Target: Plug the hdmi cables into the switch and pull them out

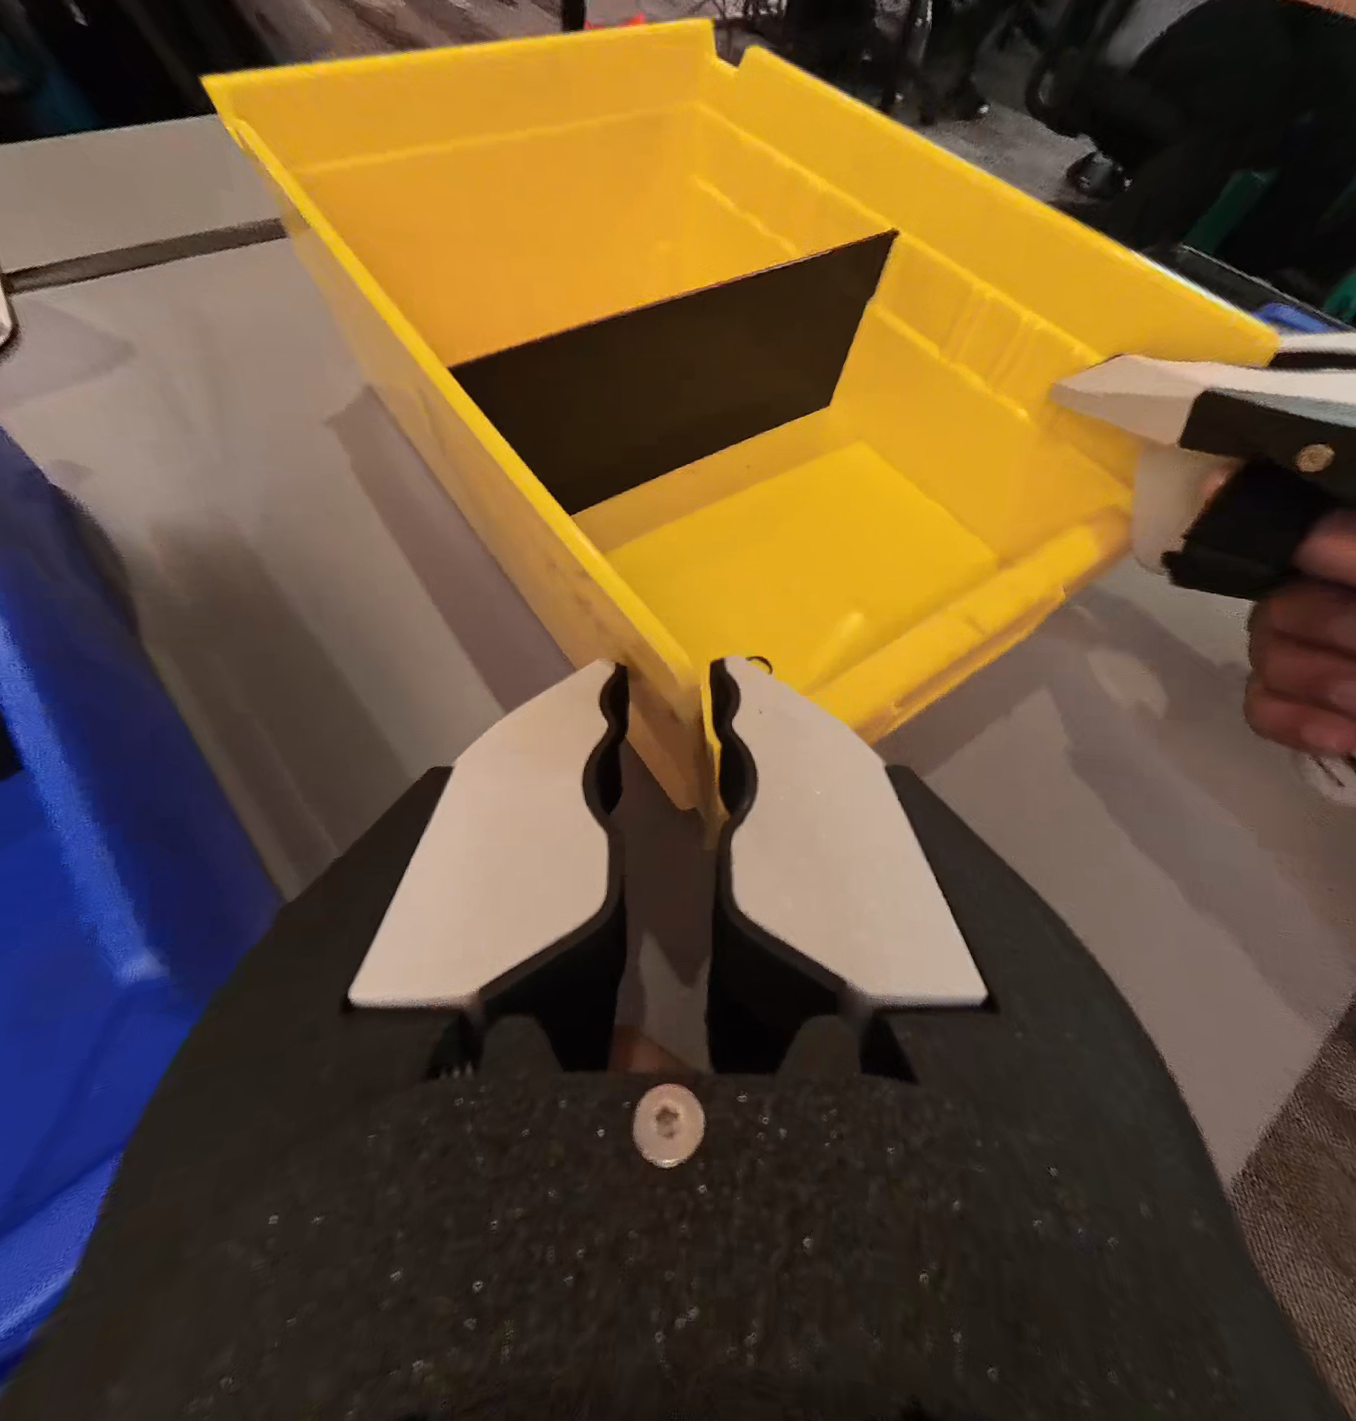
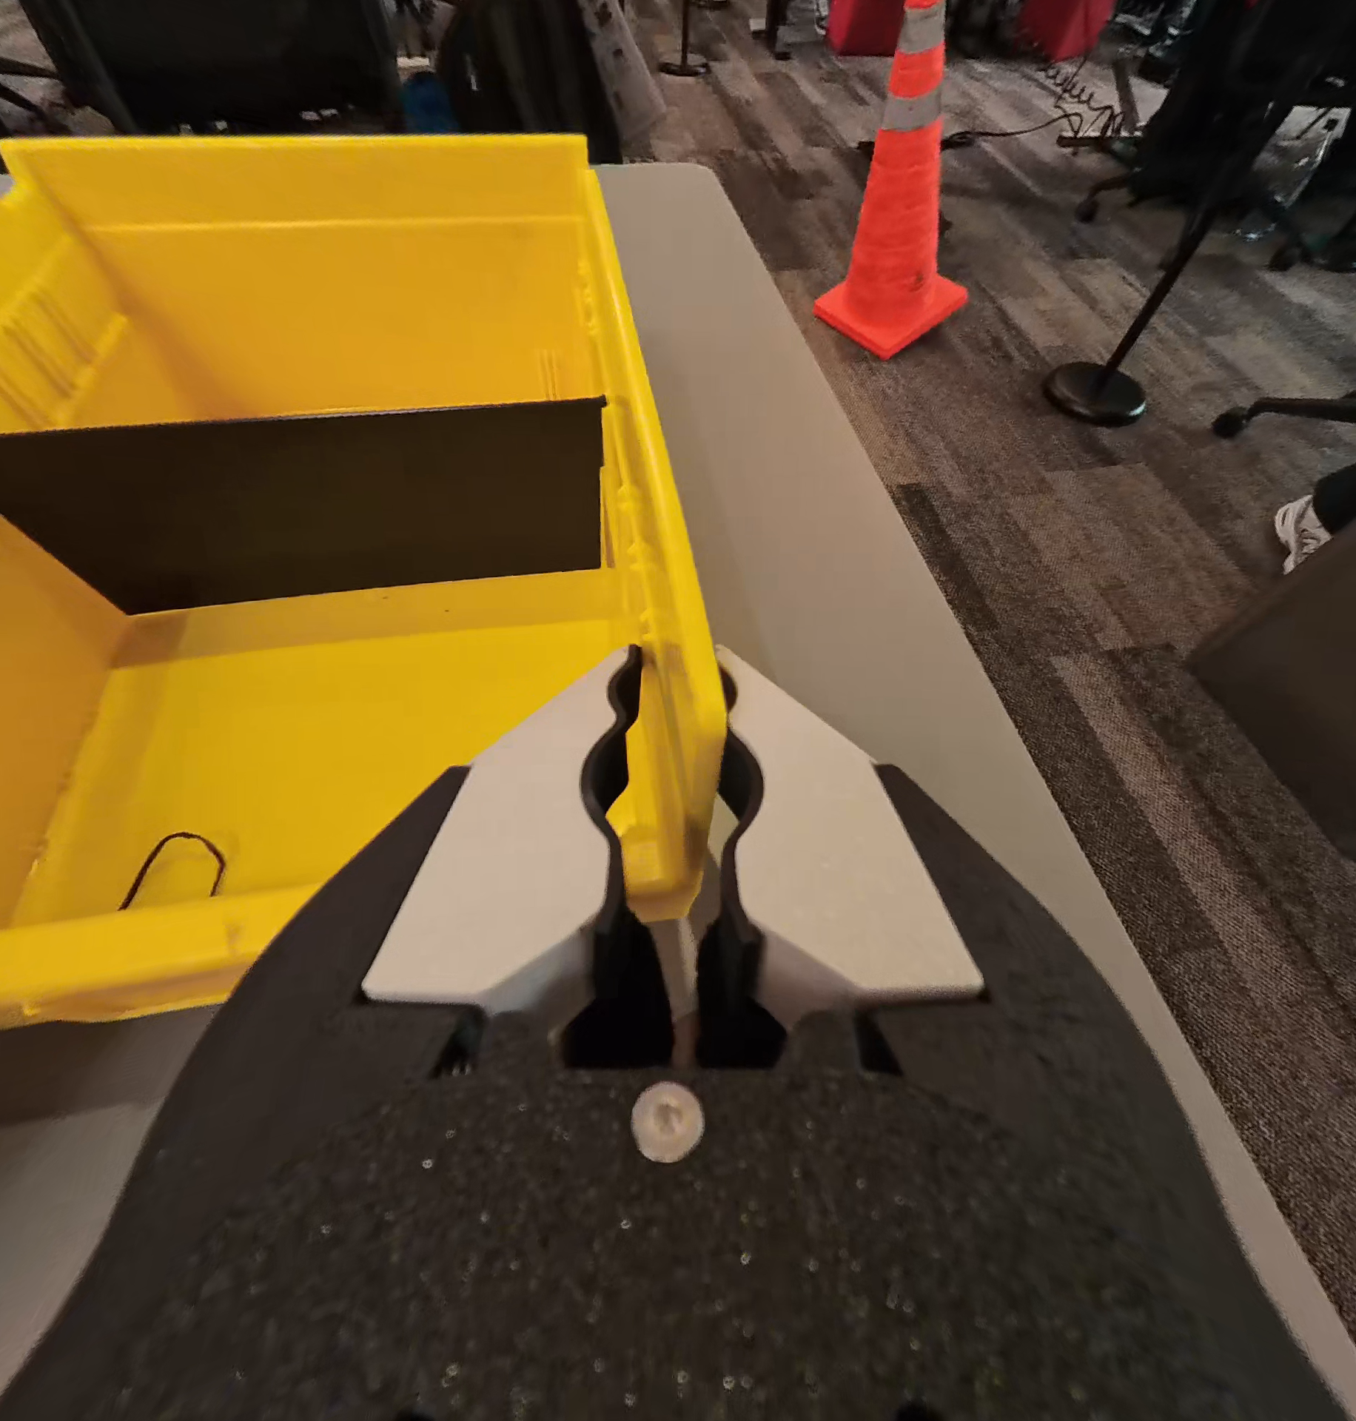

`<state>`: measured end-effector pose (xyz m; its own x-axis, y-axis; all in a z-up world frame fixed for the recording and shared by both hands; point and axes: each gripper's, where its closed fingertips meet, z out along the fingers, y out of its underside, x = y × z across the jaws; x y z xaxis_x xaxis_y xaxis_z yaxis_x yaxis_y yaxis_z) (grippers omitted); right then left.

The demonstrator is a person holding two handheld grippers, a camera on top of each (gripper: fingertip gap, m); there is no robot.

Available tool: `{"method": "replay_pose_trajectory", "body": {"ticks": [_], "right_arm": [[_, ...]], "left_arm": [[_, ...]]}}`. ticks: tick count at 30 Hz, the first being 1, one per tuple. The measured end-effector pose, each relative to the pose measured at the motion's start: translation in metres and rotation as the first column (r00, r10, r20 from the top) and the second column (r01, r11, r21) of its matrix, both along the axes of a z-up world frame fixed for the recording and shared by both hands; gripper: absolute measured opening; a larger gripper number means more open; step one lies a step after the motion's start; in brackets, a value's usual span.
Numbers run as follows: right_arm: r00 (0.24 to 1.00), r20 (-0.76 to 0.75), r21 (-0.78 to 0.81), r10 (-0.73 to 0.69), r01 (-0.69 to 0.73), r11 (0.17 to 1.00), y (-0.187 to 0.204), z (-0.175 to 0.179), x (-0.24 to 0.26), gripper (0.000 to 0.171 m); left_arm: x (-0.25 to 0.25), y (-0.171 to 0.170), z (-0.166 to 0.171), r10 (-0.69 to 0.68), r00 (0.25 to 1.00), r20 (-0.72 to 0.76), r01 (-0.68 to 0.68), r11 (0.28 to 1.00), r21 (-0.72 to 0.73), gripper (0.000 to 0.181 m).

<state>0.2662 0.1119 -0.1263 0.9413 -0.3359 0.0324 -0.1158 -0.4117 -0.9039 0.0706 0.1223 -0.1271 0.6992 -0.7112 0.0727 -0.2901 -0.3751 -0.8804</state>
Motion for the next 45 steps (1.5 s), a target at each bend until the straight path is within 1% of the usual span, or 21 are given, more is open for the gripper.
{"method": "replay_pose_trajectory", "body": {"ticks": [2,4,6,9,11,13,16,18,20,21,22,24,26,28,29,30,31,32,36,39,45], "right_arm": [[1.0,-0.026,0.011,-0.012,0.012,1.0,0.003,0.0,0.0,0.015],[0.999,-0.044,0.042,-0.013,0.015,0.999,0.004,0.002,0.0,0.016],[1.0,-0.013,0.135,-0.023,0.025,0.991,0.001,0.017,0.004,0.022],[0.998,0.013,0.22,-0.066,0.061,0.974,-0.015,0.051,0.013,0.032],[0.996,0.045,0.334,-0.072,0.053,0.941,-0.025,0.089,0.006,0.032],[0.996,0.088,0.395,0.008,-0.043,0.918,-0.024,0.121,-0.024,0.031],[0.963,0.126,0.412,0.238,-0.269,0.871,-0.006,0.147,-0.108,0.035],[0.909,0.024,0.423,0.417,-0.387,0.819,0.008,0.148,-0.179,0.041],[0.812,-0.21,0.473,0.545,-0.404,0.783,0.017,0.135,-0.244,0.054],[0.779,-0.25,0.464,0.575,-0.425,0.777,0.02,0.122,-0.27,0.059],[0.799,-0.245,0.419,0.55,-0.424,0.803,0.024,0.103,-0.283,0.06],[0.882,-0.12,0.289,0.456,-0.408,0.866,0.031,0.063,-0.292,0.06],[0.914,-0.028,0.142,0.405,-0.397,0.907,0.033,0.026,-0.297,0.06],[0.917,-0.048,0.025,0.397,-0.396,0.918,0.033,-0.004,-0.306,0.057],[0.922,-0.071,-0.013,0.38,-0.382,0.924,0.032,-0.016,-0.308,0.048],[0.922,-0.086,-0.023,0.377,-0.38,0.925,0.033,-0.022,-0.312,0.029],[0.923,-0.088,-0.007,0.375,-0.377,0.926,0.034,-0.022,-0.316,0.008],[0.932,-0.074,0.002,0.356,-0.357,0.934,0.034,-0.019,-0.317,0.005],[0.969,0.068,0.065,0.239,-0.243,0.968,0.032,0.001,-0.32,0.004],[0.978,0.034,0.123,0.204,-0.207,0.971,0.027,0.016,-0.335,0.004],[0.979,0.013,0.191,0.201,-0.2,0.961,0.033,0.032,-0.388,0.003]], "left_arm": [[-0.01,-0.008,0.027,-0.041,0.998,0.052,0.039,0.999,0.03,0.015],[-0.03,-0.023,0.074,-0.101,0.986,0.131,0.085,0.989,0.12,0.018],[-0.065,-0.037,0.109,-0.161,0.98,0.117,0.139,0.975,0.176,0.024],[-0.149,-0.025,0.139,-0.08,0.99,0.116,0.043,0.957,0.287,0.028],[-0.214,-0.003,0.132,0.051,0.997,0.052,-0.065,0.942,0.329,0.031],[-0.274,0.022,0.107,0.206,0.978,-0.029,-0.183,0.916,0.356,0.035],[-0.307,0.039,0.048,0.259,0.956,-0.138,-0.224,0.947,0.229,0.051],[-0.304,0.041,0.02,0.243,0.957,-0.158,-0.221,0.964,0.146,0.055],[-0.3,0.045,0.01,0.25,0.96,-0.129,-0.233,0.964,0.13,0.05],[-0.299,0.048,0.005,0.256,0.958,-0.128,-0.239,0.962,0.13,0.048],[-0.298,0.051,-0.001,0.256,0.957,-0.137,-0.241,0.963,0.118,0.044],[-0.295,0.052,-0.012,0.202,0.97,-0.138,-0.193,0.978,0.075,0.037],[-0.294,0.052,-0.013,0.162,0.98,-0.113,-0.158,0.987,0.04,0.023],[-0.299,0.055,-0.013,0.181,0.975,-0.13,-0.178,0.983,0.036,0.019],[-0.301,0.056,-0.013,0.19,0.972,-0.137,-0.186,0.982,0.036,0.018],[-0.302,0.057,-0.013,0.195,0.97,-0.142,-0.191,0.981,0.039,0.017],[-0.303,0.058,-0.013,0.203,0.967,-0.152,-0.197,0.979,0.048,0.015],[-0.305,0.058,-0.012,0.214,0.962,-0.167,-0.206,0.976,0.067,0.013],[-0.314,0.055,0.004,0.239,0.962,-0.13,-0.226,0.969,0.103,0.008],[-0.33,0.053,0.02,0.256,0.963,-0.078,-0.244,0.96,0.139,0.006],[-0.386,0.064,0.045,0.301,0.952,-0.058,-0.281,0.933,0.226,0.004]]}}
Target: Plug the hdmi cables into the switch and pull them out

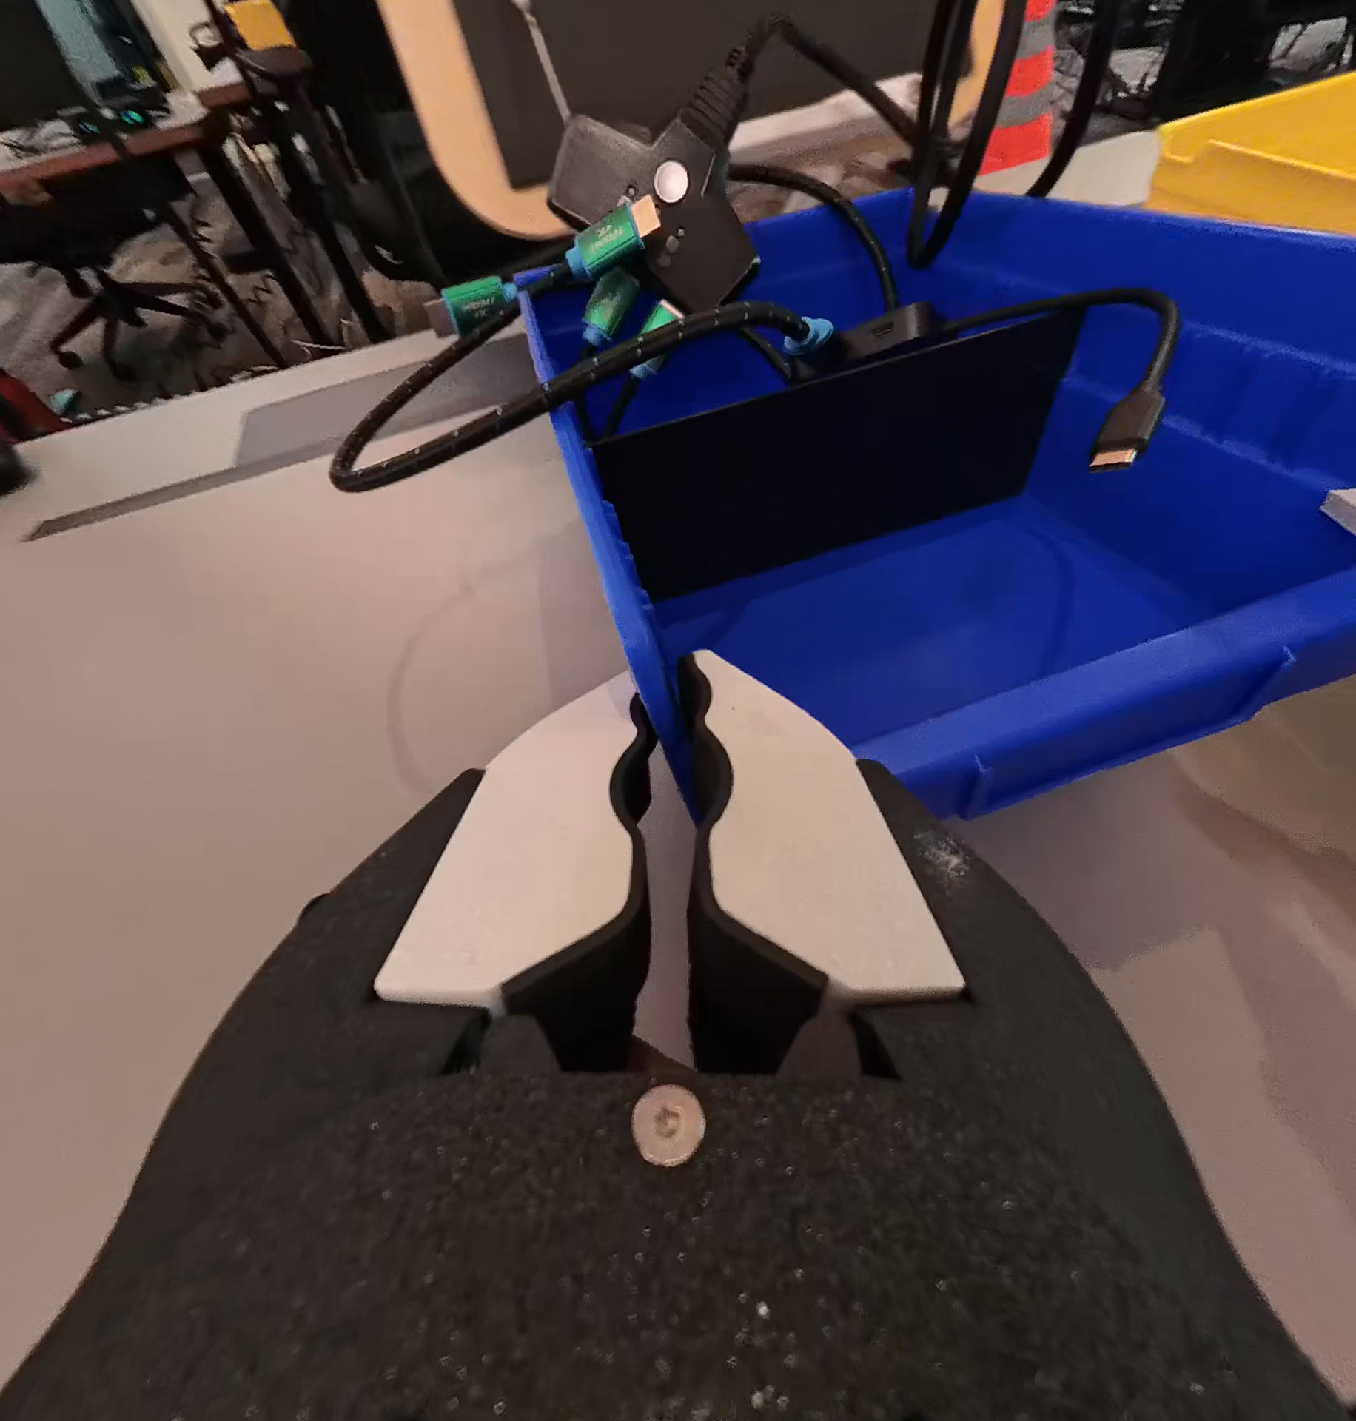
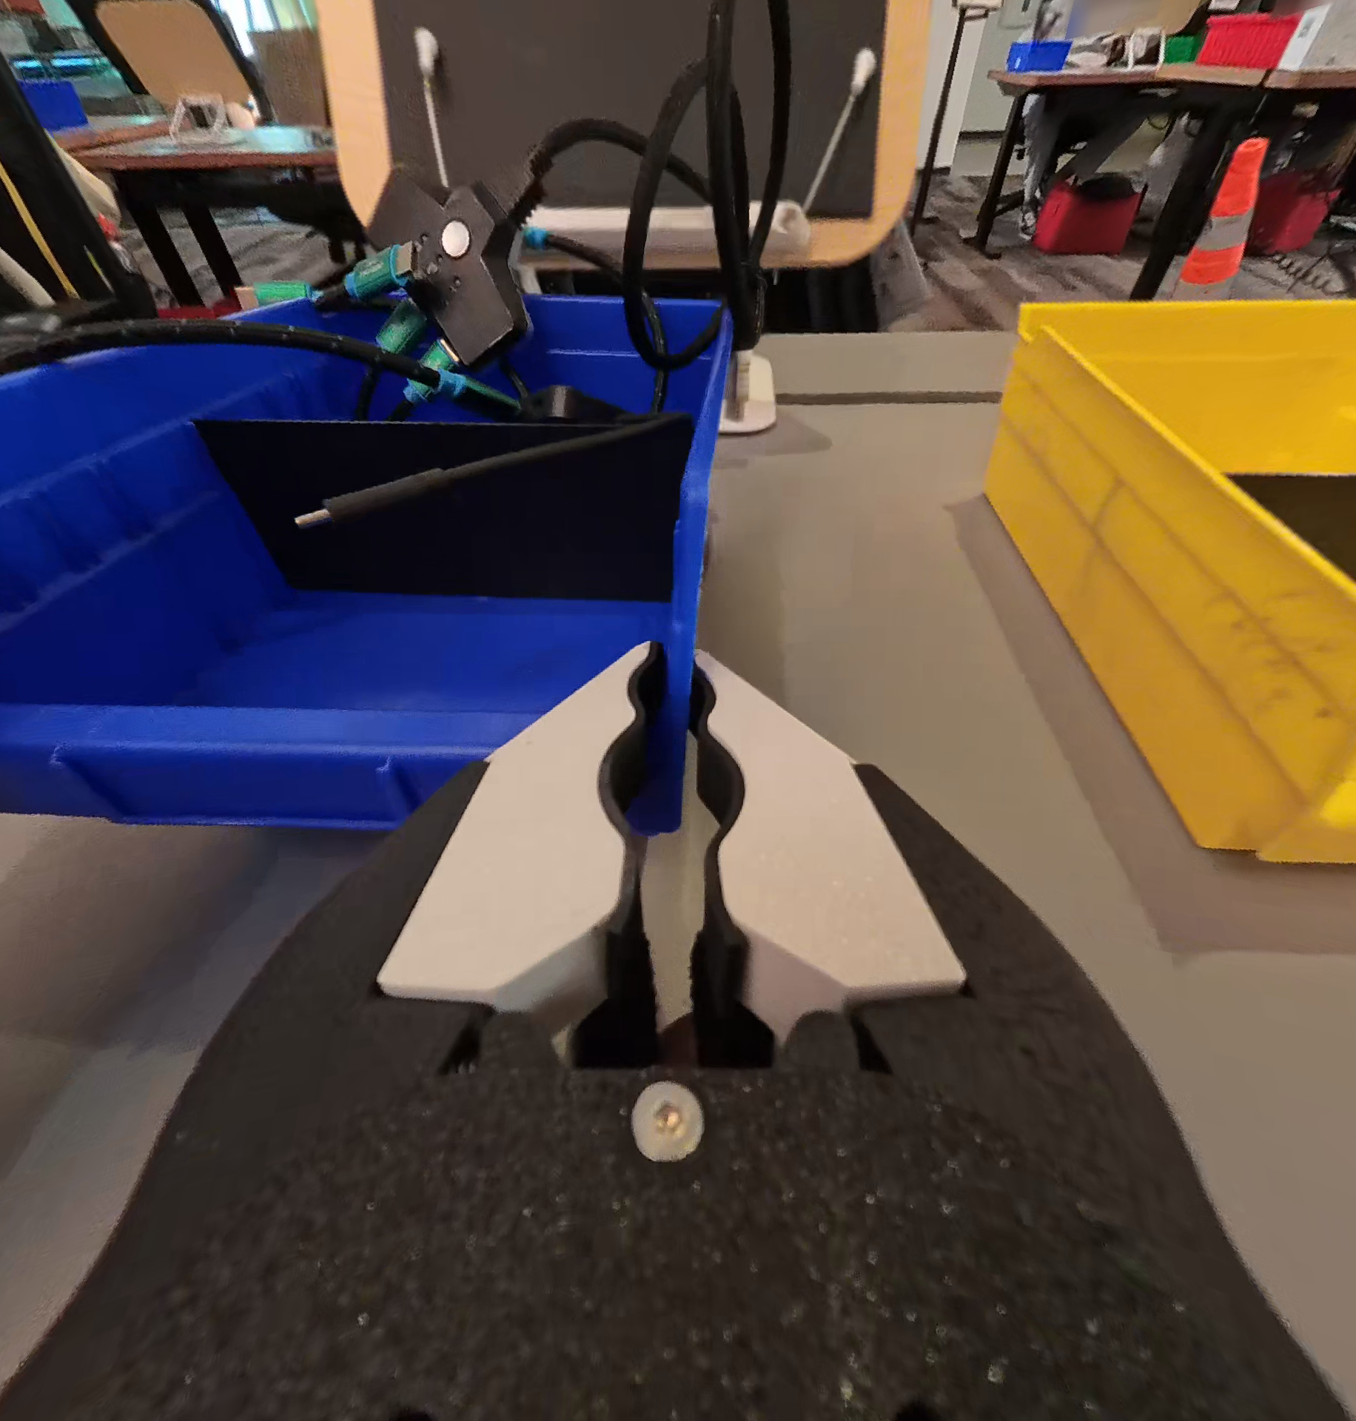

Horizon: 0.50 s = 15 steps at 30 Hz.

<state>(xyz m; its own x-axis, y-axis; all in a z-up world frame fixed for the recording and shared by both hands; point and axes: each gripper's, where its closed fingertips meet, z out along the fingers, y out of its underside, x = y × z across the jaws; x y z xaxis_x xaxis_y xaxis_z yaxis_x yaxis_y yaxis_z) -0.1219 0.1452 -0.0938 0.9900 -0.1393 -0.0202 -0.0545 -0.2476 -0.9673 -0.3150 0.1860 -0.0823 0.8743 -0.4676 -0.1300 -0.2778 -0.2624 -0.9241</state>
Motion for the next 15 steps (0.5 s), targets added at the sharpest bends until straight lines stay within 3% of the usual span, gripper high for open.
{"method": "replay_pose_trajectory", "body": {"ticks": [9,15], "right_arm": [[0.991,0.056,0.09,0.125,-0.13,0.987,0.031,0.025,-0.129,0.004],[0.978,0.085,0.07,0.188,-0.194,0.978,0.056,0.016,-0.207,0.005]], "left_arm": [[-0.135,0.013,0.022,0.116,0.993,0.021,-0.118,0.983,0.142,0.003],[-0.211,0.032,0.007,0.201,0.98,-0.003,-0.198,0.97,0.141,0.004]]}}
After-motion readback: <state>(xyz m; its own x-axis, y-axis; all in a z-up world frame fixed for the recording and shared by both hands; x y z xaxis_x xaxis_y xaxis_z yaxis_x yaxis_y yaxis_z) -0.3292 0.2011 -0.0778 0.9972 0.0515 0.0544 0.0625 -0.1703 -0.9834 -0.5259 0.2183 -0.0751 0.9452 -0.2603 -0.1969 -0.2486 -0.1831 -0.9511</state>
